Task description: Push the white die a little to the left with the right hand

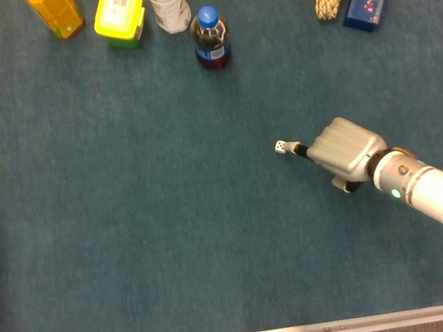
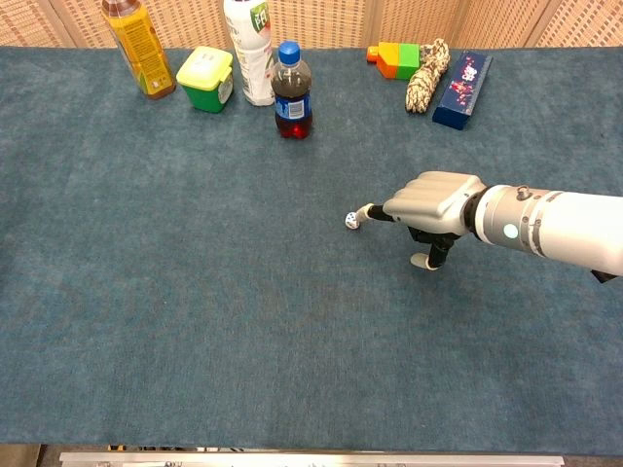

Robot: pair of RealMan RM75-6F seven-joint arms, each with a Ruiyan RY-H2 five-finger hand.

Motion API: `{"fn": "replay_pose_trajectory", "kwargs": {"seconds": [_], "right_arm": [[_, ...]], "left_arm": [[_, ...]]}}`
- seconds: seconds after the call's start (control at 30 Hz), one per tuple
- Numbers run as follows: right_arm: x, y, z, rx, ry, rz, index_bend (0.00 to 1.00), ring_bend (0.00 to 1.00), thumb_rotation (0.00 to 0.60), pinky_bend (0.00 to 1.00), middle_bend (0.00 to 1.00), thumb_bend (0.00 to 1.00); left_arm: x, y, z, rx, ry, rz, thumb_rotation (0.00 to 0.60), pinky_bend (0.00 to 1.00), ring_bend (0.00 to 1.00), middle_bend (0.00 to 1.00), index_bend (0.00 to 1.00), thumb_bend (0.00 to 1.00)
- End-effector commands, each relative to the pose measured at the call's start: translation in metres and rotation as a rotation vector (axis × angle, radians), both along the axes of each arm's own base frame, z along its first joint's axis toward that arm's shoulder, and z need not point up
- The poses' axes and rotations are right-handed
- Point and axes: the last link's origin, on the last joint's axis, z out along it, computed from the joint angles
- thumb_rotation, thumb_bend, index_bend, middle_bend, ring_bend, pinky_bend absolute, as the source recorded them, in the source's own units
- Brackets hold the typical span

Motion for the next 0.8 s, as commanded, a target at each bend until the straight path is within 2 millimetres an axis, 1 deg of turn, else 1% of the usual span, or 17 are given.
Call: {"fn": "replay_pose_trajectory", "kwargs": {"seconds": [0.03,0.13,0.2,0.47,0.6,0.8], "right_arm": [[0.004,-0.002,-0.001,-0.006,-0.011,0.009,0.03,1.0,0.6,1.0,1.0,0.35],[0.009,-0.002,0.002,-0.017,-0.036,0.011,0.03,1.0,0.6,1.0,1.0,0.35],[0.008,0.0,0.005,-0.017,-0.036,0.008,0.03,1.0,0.6,1.0,1.0,0.35],[-0.01,0.009,0.009,-0.005,0.036,-0.002,0.03,1.0,0.6,1.0,1.0,0.35],[-0.013,0.007,0.007,-0.009,0.048,-0.012,0.03,1.0,0.6,1.0,1.0,0.35],[-0.011,0.005,0.001,-0.005,0.041,-0.014,0.03,1.0,0.6,1.0,1.0,0.35]], "left_arm": [[0.0,0.0,0.001,0.002,-0.001,0.0,0.6,0.03,0.07,0.04,0.03,0.22],[-0.001,-0.001,0.001,0.003,-0.003,0.0,0.6,0.03,0.07,0.04,0.03,0.22],[-0.001,-0.001,0.001,0.002,-0.003,0.001,0.6,0.03,0.07,0.04,0.03,0.22],[0.0,0.0,-0.001,-0.006,0.0,-0.005,0.6,0.03,0.07,0.04,0.03,0.22],[0.0,0.0,-0.002,-0.009,0.001,-0.008,0.6,0.03,0.07,0.04,0.03,0.22],[0.0,-0.001,-0.001,-0.004,-0.003,-0.005,0.6,0.03,0.07,0.04,0.03,0.22]]}}
